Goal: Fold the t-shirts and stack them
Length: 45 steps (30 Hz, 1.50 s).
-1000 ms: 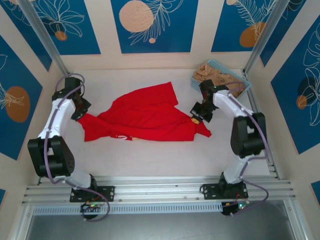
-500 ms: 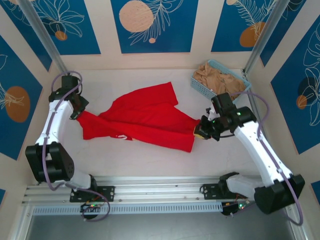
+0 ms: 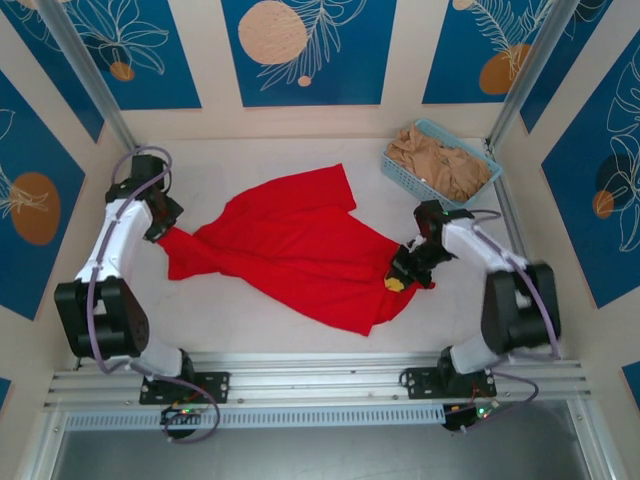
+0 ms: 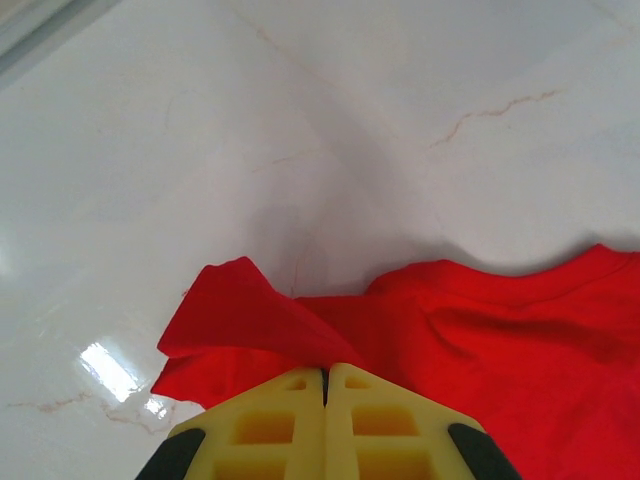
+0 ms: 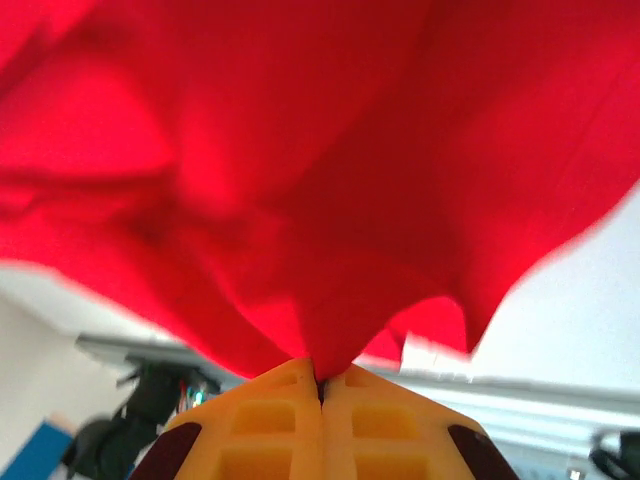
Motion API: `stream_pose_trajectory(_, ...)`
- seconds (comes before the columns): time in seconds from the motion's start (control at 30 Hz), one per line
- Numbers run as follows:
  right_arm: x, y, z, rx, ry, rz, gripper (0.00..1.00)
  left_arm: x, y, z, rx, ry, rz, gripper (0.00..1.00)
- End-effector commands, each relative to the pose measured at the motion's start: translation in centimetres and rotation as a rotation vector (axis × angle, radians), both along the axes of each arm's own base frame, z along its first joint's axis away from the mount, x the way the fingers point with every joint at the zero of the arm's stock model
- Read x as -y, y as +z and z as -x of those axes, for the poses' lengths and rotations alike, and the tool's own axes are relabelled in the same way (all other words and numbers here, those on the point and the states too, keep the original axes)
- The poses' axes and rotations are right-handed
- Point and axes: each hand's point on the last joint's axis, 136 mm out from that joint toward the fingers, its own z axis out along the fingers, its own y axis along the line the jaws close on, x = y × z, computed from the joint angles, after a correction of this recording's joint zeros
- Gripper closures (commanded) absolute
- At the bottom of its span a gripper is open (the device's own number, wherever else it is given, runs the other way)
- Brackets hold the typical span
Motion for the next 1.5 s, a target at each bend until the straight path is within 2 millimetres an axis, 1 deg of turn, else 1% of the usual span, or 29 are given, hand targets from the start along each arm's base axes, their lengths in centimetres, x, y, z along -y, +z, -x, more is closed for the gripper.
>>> stream_pose_trajectory(0.0,1.0,-1.0,-5.4,0.082,-0.026,0.053,1.0,0.9,-0.8,-0.3,-0.028,-0.025,0.014,1.0)
stream_pose_trajectory(0.07,1.2,-2.0,-6.9,0.048,-0.023,0.078,1.0,0.9,-0.8,-0.6,-0.034,-0.034,0.007,1.0)
stream_pose_trajectory(0.13,1.6,-2.2,-7.7,0.051,-0.011,0.111,0.99,1.0,-0.8,-0.8,-0.038,-0.044,0.003,1.0)
stream_pose_trajectory(0.17,1.8,-2.0,-7.8,0.064,-0.002,0.126,0.93,1.1,-0.7,-0.9,-0.037,-0.049,0.003,1.0)
stream_pose_trajectory(0.2,2.0,-1.3,-7.7,0.092,0.012,0.147,0.86,1.1,-0.7,-0.9,-0.036,-0.053,0.001,1.0)
stream_pose_trajectory(0.23,2.1,-0.4,-7.2,0.121,0.033,0.181,0.79,1.2,-0.5,-0.9,-0.034,-0.061,-0.003,1.0)
stream_pose_trajectory(0.27,2.2,0.3,-6.3,0.137,0.048,0.204,0.73,1.1,-0.4,-0.9,-0.034,-0.064,-0.008,1.0)
stream_pose_trajectory(0.3,2.1,1.1,-5.0,0.149,0.069,0.222,0.68,1.2,-0.3,-0.8,-0.034,-0.069,-0.015,1.0)
stream_pose_trajectory(0.33,1.9,1.8,-3.5,0.15,0.087,0.239,0.66,1.2,-0.2,-0.7,-0.032,-0.073,-0.018,1.0)
stream_pose_trajectory(0.4,1.3,2.5,-0.1,0.151,0.125,0.249,0.66,1.6,-0.2,-0.6,-0.031,-0.083,-0.013,1.0)
stream_pose_trajectory(0.47,0.5,2.3,3.5,0.138,0.16,0.249,0.66,2.0,-0.3,-0.5,-0.034,-0.095,-0.014,1.0)
stream_pose_trajectory(0.53,-0.5,1.3,6.7,0.115,0.188,0.225,0.69,2.4,-0.4,-0.5,-0.032,-0.105,-0.013,1.0)
stream_pose_trajectory(0.6,-1.6,-0.1,8.4,0.098,0.183,0.171,0.71,2.6,-0.5,-0.5,-0.034,-0.11,-0.008,1.0)
stream_pose_trajectory(0.67,-2.5,-1.1,8.5,0.108,0.168,0.128,0.7,2.7,-0.6,-0.5,-0.037,-0.116,-0.007,1.0)
stream_pose_trajectory(0.77,-3.0,-2.3,7.3,0.149,0.163,0.124,0.7,2.7,-0.4,-0.3,-0.036,-0.122,-0.011,1.0)
stream_pose_trajectory(0.9,-3.4,-3.8,6.2,0.136,0.181,0.142,0.71,2.6,-0.2,-0.1,-0.038,-0.128,-0.02,1.0)
stream_pose_trajectory(1.0,-3.8,-4.0,5.6,0.147,0.194,0.142,0.72,2.6,-0.1,0.0,-0.036,-0.126,-0.017,1.0)
stream_pose_trajectory(1.07,-3.7,-4.1,5.4,0.143,0.197,0.153,0.72,2.6,0.0,0.0,-0.033,-0.127,-0.015,1.0)
stream_pose_trajectory(1.2,-3.8,-4.9,5.2,0.13,0.212,0.158,0.73,2.6,0.3,0.0,-0.027,-0.123,-0.017,1.0)
stream_pose_trajectory(1.33,-4.0,-5.2,4.7,0.12,0.225,0.166,0.77,2.6,0.3,0.1,-0.027,-0.12,-0.014,1.0)
stream_pose_trajectory(1.47,-3.8,-5.9,4.8,0.098,0.233,0.184,0.82,2.6,0.3,0.2,-0.024,-0.117,-0.013,1.0)
